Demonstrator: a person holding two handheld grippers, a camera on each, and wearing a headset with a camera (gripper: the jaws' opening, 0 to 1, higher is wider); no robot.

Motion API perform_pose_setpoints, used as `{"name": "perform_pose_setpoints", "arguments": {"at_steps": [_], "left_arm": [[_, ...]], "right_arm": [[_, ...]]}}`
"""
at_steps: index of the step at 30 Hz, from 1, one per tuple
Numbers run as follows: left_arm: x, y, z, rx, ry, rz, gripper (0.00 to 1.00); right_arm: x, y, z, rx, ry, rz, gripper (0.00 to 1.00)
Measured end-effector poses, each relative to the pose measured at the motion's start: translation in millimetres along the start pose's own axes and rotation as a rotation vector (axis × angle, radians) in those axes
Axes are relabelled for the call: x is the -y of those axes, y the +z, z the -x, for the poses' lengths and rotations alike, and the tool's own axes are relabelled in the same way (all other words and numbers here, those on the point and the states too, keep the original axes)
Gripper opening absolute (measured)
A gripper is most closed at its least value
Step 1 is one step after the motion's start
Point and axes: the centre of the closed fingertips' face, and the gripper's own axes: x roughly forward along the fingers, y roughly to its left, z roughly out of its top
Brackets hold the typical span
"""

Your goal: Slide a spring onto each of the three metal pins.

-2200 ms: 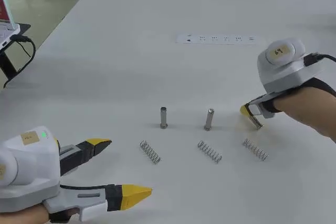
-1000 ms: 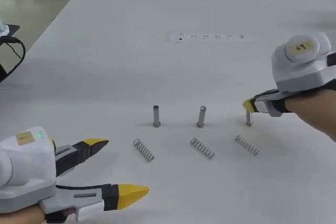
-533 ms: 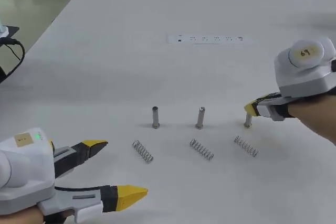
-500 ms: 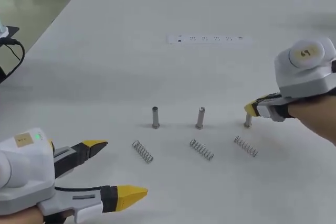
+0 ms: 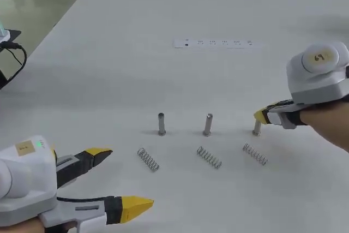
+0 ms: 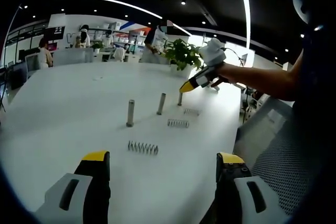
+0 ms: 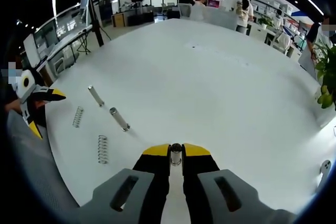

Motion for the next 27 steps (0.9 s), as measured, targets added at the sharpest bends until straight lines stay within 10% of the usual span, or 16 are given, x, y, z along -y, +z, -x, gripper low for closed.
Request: {"name": "perform_pose_setpoints", "arguments": {"at_steps": [27], "left_arm": [[-0.8,-1.2,-0.8,-0.003,-0.004,0.001,0.8]], "right_arm": [[-4.6,-3.1,4.5,0.01,0.005,0.033,0.11]]}}
